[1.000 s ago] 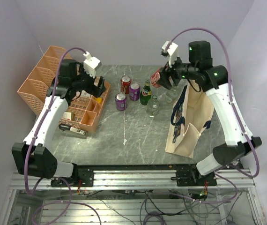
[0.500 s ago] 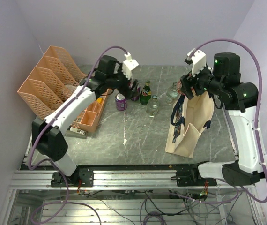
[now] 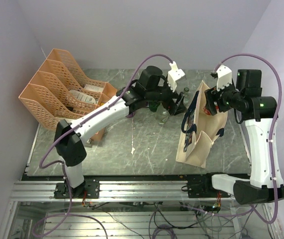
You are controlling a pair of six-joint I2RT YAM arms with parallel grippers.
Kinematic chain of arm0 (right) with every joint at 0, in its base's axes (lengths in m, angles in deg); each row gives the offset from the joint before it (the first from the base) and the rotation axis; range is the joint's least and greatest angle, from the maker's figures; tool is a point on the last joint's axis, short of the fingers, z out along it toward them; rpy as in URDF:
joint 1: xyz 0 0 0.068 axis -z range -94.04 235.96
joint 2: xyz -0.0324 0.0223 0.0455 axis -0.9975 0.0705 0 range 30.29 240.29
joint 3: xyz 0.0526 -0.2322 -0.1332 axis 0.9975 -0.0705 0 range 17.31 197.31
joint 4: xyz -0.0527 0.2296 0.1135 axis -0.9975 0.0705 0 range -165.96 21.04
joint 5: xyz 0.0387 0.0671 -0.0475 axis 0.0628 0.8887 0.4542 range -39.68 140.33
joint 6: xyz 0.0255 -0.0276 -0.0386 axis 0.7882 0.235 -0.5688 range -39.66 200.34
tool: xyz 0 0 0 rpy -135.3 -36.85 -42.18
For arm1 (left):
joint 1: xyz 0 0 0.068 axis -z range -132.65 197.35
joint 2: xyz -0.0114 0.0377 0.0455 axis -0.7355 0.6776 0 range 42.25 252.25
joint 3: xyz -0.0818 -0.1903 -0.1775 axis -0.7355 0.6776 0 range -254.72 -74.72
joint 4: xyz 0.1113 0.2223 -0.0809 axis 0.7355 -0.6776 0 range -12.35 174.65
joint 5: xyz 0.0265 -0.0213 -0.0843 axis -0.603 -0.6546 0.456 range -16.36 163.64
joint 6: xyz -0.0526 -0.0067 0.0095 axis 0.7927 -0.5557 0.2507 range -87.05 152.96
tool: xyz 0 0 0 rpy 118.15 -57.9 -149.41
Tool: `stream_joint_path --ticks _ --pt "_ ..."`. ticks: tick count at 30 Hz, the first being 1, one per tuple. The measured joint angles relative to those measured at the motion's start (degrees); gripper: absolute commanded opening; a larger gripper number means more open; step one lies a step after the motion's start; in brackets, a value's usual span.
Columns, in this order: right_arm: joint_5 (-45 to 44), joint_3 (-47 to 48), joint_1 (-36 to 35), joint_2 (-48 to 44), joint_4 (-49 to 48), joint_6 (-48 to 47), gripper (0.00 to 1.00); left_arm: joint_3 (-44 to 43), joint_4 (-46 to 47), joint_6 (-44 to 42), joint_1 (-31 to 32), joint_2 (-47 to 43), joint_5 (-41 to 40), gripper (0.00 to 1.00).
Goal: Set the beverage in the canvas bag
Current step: Place the drink in the canvas bag.
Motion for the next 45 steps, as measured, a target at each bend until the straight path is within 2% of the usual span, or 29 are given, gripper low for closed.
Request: stream_joint_path --ticks 9,12,16,19,24,31,45 --pt "9.6 -4.1 12.8 3.2 -1.2 -1.2 0.27 -5.1 2.5 5.8 4.3 7.1 -2.5 0.87" --pt "11.8 -5.7 14.4 5.2 -2.6 -1.5 0.27 -6.4 3.0 7.1 5.0 9.5 -3.5 0.83" --pt "14.2 -8.7 14.6 5.9 -4.4 -1.5 0.27 -8.6 3.6 8.9 5.4 13.1 -4.6 0.73" --pt "15.5 -10.3 14.6 5.9 -5.7 -1.4 0.27 -9.2 3.8 9.8 5.6 15.0 -5.6 0.63" --pt "15.9 -13.1 14.6 6.0 -9.1 -1.5 0.26 -9.7 3.8 10.5 5.9 16.4 -7.6 0.37" --pt "14.4 -14.7 14.1 6.8 -12.5 -2.7 0.23 -9.5 3.7 10.0 6.1 16.1 -9.2 0.07" --pt "1.2 -17.1 12.7 7.8 -15.5 -2.8 0.20 -6.2 -2.3 3.4 6.1 11.0 -9.0 0.07"
